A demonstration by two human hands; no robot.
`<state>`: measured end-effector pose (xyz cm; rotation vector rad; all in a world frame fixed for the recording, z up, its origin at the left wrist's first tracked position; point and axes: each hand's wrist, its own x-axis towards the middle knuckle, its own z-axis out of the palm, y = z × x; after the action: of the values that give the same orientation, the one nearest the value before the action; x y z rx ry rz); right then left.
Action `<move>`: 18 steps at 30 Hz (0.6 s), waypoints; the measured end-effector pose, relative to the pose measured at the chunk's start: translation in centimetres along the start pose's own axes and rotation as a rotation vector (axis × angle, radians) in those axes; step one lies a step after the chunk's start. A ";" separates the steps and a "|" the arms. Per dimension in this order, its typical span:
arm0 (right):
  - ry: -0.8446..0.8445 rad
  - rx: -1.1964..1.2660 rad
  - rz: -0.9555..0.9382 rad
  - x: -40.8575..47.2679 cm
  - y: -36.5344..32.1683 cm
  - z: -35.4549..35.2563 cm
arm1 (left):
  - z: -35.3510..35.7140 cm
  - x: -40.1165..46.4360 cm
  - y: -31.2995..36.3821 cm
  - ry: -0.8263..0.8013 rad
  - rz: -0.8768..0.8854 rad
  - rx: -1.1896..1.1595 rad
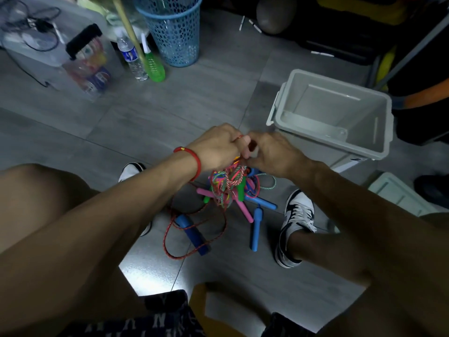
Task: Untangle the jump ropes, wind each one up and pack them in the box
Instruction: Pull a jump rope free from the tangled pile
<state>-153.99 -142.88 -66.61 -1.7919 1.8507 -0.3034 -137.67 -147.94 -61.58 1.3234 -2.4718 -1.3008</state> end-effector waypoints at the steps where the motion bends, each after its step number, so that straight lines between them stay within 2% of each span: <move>1: -0.024 -0.027 0.043 -0.1 -0.1 0.7 | 0.2 -0.1 0.3 -0.011 0.004 -0.038; 4: -0.042 0.021 0.177 -0.5 -0.4 2.4 | 0.3 -0.3 0.7 -0.051 0.013 -0.144; 7: 0.037 0.193 0.256 0.0 0.2 2.8 | -0.3 -0.3 0.3 -0.010 -0.033 -0.164; 11: 0.044 0.386 0.293 0.3 1.3 1.9 | -2.1 0.4 -1.2 0.099 -0.158 -0.058; 14: 0.066 0.667 0.319 0.1 2.1 1.3 | -3.1 0.6 -2.5 0.107 -0.235 0.011; 18: 0.068 0.903 0.421 0.0 2.2 0.0 | -2.9 0.8 -3.8 0.134 -0.315 0.117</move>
<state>-155.86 -142.71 -67.78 -0.7754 1.6677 -0.8687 -134.53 -151.47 -62.57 1.8240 -2.3506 -1.0860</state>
